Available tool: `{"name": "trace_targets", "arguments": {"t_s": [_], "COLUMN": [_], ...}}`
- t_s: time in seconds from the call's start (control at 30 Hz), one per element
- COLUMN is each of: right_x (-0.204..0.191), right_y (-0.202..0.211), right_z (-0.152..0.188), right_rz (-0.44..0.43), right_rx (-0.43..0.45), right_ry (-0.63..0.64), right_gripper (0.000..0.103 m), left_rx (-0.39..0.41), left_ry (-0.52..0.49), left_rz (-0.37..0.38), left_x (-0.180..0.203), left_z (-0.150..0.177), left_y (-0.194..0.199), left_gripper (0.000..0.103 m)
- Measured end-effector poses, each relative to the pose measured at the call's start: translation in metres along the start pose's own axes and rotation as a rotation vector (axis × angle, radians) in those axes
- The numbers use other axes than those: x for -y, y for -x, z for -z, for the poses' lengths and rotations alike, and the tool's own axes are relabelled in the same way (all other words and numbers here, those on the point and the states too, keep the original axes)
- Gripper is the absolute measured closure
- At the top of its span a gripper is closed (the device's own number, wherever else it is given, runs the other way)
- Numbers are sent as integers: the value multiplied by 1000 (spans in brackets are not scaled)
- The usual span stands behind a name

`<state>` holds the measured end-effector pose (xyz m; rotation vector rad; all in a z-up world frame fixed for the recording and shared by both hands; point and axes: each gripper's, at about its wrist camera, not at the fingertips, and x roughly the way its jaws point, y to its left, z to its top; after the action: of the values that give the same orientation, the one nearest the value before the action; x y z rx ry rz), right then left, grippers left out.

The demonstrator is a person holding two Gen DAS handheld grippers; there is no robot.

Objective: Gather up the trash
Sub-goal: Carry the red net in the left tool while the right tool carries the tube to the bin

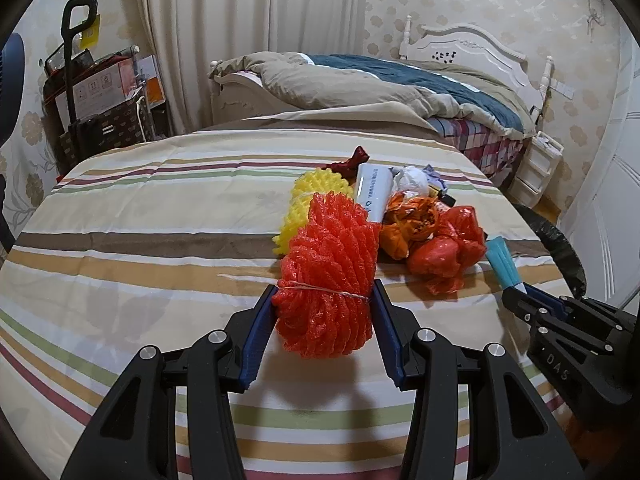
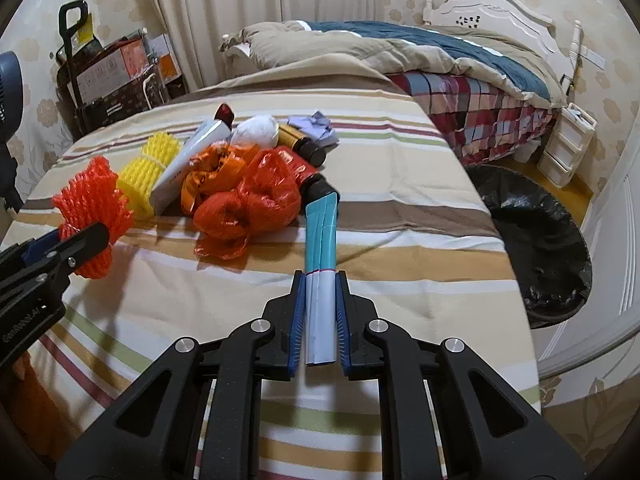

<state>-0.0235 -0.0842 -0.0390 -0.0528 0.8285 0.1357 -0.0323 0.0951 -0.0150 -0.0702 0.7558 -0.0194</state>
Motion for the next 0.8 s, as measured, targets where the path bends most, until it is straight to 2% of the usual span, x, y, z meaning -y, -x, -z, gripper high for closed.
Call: {"name": "trace_targets", "arguments": {"t_s": [0.3,0.6,0.8], "right_x": [28,93,139], "right_y": [24,29,19], "right_z": [-10,-22,-32], "right_rz": [25,124,183], "right_rx": [67,103,108], "right_ry": [-56,-148,-199], "right_gripper": [89,89,89], "left_rx": [39,71,61], "left_ry": [-33,-115,-174], "left_rz": [54,155,213], "left_x": [25,83,132], "left_z": [-10,-35,-49], "left_y": [9,1,-24], "left_gripper": [55,55,55]}}
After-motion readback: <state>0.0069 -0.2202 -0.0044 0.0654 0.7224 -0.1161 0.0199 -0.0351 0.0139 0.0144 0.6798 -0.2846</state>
